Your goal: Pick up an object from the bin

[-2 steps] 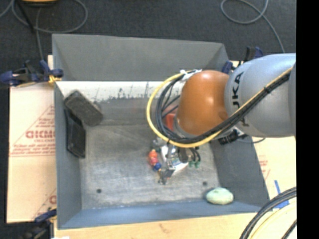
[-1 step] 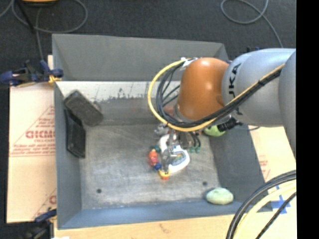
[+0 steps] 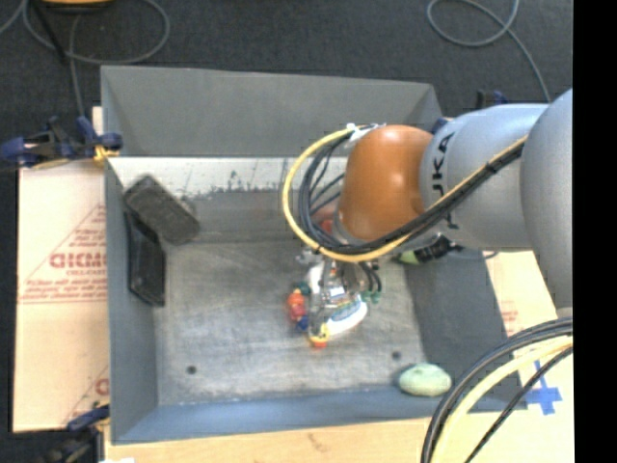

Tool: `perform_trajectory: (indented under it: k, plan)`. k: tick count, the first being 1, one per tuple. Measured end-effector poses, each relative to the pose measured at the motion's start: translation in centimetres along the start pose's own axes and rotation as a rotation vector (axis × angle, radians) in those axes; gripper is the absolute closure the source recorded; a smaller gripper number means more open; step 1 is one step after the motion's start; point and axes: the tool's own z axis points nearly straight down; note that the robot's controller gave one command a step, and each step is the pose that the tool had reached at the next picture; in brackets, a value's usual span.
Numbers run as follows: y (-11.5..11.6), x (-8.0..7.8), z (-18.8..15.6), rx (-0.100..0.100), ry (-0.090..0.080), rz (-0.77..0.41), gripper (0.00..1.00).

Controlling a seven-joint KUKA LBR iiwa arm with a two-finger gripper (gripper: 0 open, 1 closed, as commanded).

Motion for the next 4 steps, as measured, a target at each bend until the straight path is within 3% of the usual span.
perform_trajectory:
  k: [1,2,3,4]
  plan:
    - [-7.95,-1.72,2.24,-0.003,0.003,-0.103,1.0]
    - [-8.08,-1.46,2.68,-0.001,0.008,-0.101,0.0]
    - [-8.15,-1.37,2.84,-0.001,0.009,-0.099,1.0]
    - [-8.15,-1.37,2.84,-0.001,0.01,-0.098,1.0]
